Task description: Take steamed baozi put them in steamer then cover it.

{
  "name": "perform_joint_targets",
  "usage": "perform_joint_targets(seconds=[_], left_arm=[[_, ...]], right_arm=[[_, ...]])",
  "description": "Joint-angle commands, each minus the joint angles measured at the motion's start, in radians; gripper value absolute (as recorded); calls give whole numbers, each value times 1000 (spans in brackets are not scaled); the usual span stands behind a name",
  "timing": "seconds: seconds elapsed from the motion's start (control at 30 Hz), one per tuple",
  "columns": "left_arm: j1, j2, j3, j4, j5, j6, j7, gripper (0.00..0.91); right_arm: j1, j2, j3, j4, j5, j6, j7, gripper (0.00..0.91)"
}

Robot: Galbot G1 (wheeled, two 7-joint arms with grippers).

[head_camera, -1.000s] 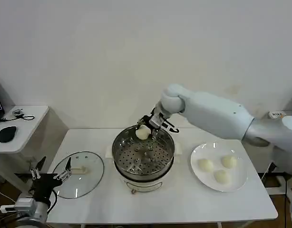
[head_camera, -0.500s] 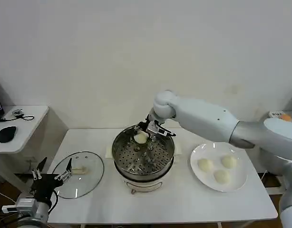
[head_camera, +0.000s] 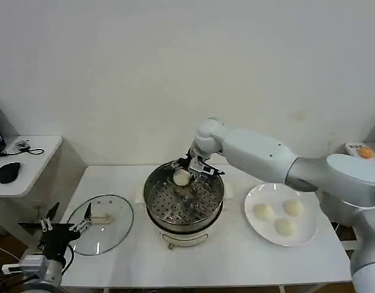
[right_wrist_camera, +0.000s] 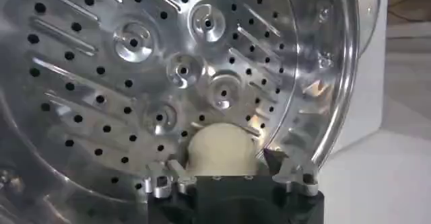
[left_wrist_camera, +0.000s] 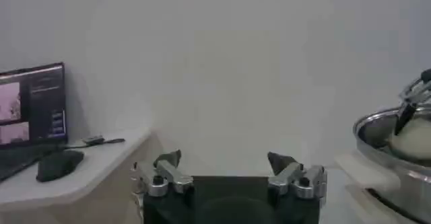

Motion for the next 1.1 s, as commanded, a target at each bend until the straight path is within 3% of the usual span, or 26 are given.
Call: perform_joint_targets(seconds=[0.03,0.17,0.3,0.43,0.67,0.87,1.1], left_arm=[[0,3,2,0,0,-3,-1,907],[-9,7,14,0,0,-1,-1,907],[-16,21,29,-4,0,4,-1,907],[-30,39,35,2,-5,10,-1,907],[-50,74,61,8,-10,15,-2,907],[-71,91,77,32,-14,15,-2,907],[-87,96,83,45,-21,16,-4,907]], right_arm=[[79,-61,-27,105,199,-61,-29,907],[179,-168,-35,217,333,-156,-44,907],[252,-307,-77,295,403,-288,-48,907],[287,-400,-95,331,378,-367,-56,907],[274,-663,-130,434,390,-557,-47,907],[175,-799,-136,497,369,-656,-21,907],[-97,-859,43,481,390,-722,11,907]])
